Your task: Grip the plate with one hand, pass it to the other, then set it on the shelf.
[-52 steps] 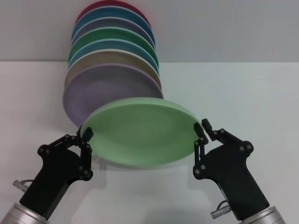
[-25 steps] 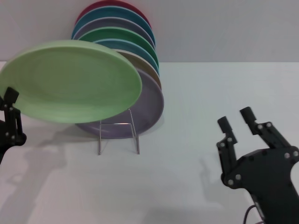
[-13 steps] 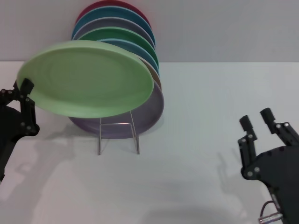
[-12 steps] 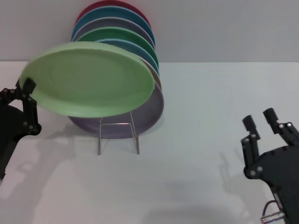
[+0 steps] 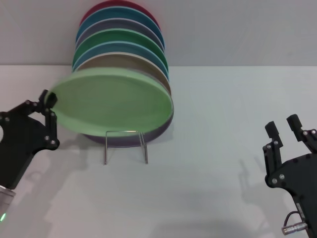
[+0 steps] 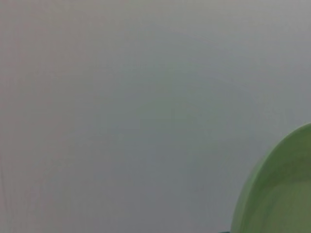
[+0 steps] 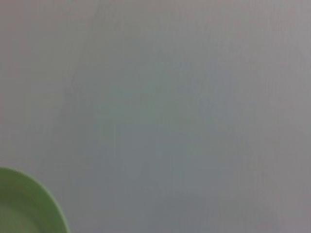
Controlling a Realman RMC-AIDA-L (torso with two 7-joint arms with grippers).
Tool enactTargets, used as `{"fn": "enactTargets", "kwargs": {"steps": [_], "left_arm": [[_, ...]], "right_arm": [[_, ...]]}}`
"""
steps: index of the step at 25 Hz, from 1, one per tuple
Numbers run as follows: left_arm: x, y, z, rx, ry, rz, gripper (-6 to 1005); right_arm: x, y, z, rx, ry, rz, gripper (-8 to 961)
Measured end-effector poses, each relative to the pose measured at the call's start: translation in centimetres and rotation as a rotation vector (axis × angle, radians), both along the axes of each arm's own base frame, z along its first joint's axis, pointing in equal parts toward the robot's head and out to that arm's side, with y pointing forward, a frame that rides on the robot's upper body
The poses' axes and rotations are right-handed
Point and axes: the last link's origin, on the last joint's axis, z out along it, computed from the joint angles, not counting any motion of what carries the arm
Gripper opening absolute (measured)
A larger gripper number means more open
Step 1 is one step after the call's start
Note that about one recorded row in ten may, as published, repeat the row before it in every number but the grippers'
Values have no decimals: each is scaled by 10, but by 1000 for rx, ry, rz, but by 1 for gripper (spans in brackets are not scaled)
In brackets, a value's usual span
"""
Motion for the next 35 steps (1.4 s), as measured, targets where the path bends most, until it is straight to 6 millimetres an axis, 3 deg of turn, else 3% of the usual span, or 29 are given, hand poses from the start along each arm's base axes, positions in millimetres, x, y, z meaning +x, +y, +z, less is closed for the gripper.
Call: {"fn": "enactTargets", "kwargs": {"steps": [25, 33, 34, 35], "left_arm": [[-7, 4, -22, -96, 62, 82, 108], [-6, -7, -16, -64, 29, 54, 191], [-5, -22, -4, -6, -28, 14, 217], [-5, -22, -4, -6, -28, 14, 242]], "right_arm": [[0, 4, 0, -1, -5, 3, 306], [2, 6, 2, 9, -17, -2, 308], [4, 9, 4, 24, -15, -12, 308], [4, 9, 4, 24, -15, -12, 308]]}}
